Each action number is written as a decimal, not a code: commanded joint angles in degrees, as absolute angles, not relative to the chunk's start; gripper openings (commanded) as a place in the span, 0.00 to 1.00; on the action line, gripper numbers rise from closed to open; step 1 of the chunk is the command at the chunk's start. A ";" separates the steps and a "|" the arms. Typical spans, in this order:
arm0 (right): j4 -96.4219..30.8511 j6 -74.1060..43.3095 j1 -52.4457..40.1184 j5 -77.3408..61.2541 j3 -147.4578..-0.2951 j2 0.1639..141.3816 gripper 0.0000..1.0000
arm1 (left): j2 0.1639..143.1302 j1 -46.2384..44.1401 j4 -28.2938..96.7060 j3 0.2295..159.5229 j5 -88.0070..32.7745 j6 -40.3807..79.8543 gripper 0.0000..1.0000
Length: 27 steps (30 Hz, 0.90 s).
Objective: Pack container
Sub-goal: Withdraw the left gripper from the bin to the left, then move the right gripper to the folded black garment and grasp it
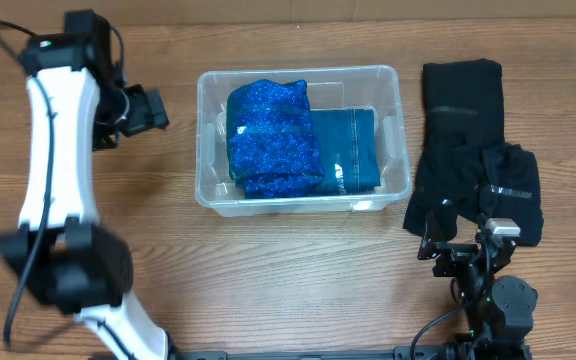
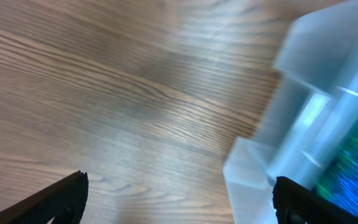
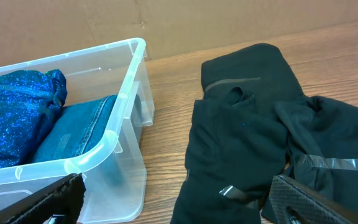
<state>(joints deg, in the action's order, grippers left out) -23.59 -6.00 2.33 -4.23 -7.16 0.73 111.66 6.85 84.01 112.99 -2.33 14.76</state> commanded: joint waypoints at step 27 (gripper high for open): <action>-36.27 -20.97 2.66 -11.40 -33.23 26.65 1.00 | 76.23 6.46 96.79 109.01 4.91 15.22 1.00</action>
<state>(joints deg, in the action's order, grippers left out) -34.57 -20.78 2.33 -13.65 -25.41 15.99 74.81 6.74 96.71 109.23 3.99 14.83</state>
